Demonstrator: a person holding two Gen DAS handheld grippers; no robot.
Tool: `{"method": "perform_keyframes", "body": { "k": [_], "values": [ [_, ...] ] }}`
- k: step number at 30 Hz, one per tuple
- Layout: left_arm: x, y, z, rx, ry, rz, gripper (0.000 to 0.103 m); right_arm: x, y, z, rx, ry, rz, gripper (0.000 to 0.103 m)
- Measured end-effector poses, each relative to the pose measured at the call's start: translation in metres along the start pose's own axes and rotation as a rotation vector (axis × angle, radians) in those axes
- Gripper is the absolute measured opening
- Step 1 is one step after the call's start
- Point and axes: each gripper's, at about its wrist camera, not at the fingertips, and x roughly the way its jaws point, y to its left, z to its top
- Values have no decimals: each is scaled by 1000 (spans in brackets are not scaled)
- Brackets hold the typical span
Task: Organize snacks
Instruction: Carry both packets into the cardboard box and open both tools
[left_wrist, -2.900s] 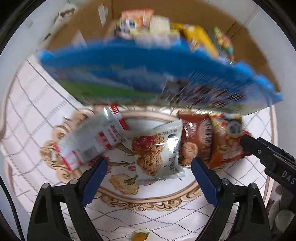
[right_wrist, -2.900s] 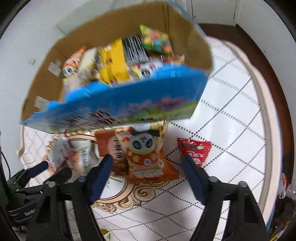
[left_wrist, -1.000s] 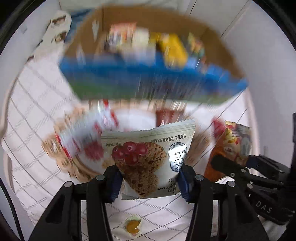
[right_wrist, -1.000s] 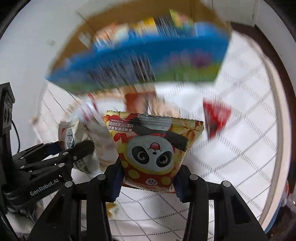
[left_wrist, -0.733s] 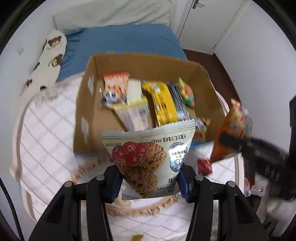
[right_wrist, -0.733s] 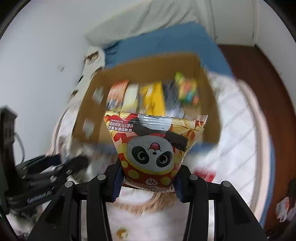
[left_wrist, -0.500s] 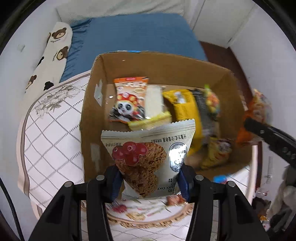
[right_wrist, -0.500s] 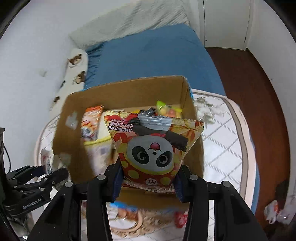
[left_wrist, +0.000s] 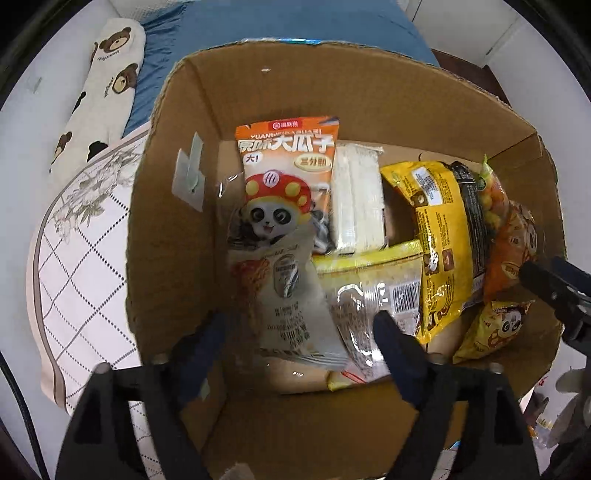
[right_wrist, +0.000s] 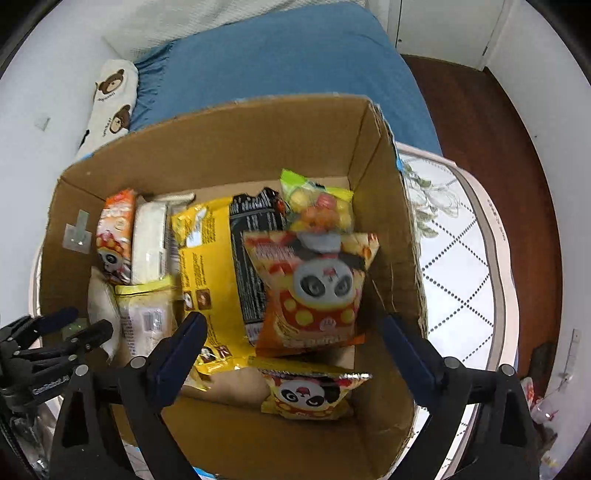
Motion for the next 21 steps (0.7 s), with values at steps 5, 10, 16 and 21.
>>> {"method": "perform_keyframes", "body": {
  "k": [5,10,16,21],
  "values": [
    [-3,-2,-1,-15,-48,0,84,1,-2,-2,11,3,1,98],
    [-12,-6,-9,-1,-115,11,85,-9,1,-9,-2,-25,-1,98],
    [-35,-18,-29,13,-200,42,85,-27,11,-27,-28,-79,-12,98],
    [-62,-26,-51,12,-294,54,85,-50,15,-47,-47,-142,-23,98]
  ]
}}
